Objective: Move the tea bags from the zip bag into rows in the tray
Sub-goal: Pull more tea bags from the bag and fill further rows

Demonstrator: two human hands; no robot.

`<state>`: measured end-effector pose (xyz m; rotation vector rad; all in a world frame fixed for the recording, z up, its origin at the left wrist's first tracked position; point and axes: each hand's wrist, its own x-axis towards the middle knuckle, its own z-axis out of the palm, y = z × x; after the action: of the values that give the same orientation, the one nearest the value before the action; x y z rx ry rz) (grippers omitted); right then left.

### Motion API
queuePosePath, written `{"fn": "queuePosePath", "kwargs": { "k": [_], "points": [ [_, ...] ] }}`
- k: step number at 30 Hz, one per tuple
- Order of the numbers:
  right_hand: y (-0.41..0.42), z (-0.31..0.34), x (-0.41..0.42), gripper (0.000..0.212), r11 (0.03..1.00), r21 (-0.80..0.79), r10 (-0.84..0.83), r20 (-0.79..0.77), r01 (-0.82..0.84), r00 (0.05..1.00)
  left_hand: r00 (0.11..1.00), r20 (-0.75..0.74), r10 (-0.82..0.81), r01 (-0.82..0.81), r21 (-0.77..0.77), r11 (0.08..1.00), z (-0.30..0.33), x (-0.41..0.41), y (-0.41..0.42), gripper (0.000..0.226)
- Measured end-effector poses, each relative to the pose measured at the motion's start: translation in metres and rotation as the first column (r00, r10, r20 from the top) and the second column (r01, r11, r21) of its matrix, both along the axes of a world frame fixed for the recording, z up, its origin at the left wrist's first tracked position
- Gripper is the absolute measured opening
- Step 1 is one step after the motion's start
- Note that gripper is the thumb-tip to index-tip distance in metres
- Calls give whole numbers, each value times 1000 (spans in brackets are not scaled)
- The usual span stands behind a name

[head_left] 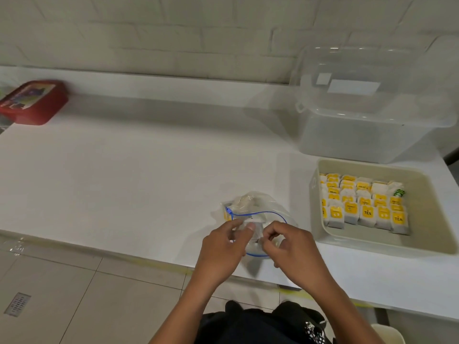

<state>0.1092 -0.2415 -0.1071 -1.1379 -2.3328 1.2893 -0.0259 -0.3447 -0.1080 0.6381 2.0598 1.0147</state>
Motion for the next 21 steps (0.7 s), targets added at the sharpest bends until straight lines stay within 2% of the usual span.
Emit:
{"fn": "queuePosePath", "kwargs": {
  "k": [3,6,8,10,12,17,21],
  "points": [
    [-5,-1,1,11,993,-53,106,57,-103,993,999,35,12,-14,39,999,-4,-4,-2,14],
    [-2,-7,1,15,996,-78,54,150,-42,987,994,-109,14,-15,-10,1000,-12,-10,-5,8],
    [2,-14,-5,21,1000,23,-16,220,11,975,982,-189,29,-40,-54,998,-14,-13,-7,10],
    [5,-18,-18,36,981,194,-31,308,-31,951,977,-212,24,-39,-67,997,-14,-15,-7,9],
    [7,-19,-33,41,948,312,-54,375,-71,925,975,-223,0,-16,-72,997,-14,-15,-8,8],
    [9,-26,-63,22,924,373,-103,452,-83,886,973,-230,-28,18,-45,999,-12,-15,-8,5],
    [11,-32,-61,20,924,382,-143,406,-25,903,981,-190,-29,35,29,999,-10,-12,-8,3]
  ]
}}
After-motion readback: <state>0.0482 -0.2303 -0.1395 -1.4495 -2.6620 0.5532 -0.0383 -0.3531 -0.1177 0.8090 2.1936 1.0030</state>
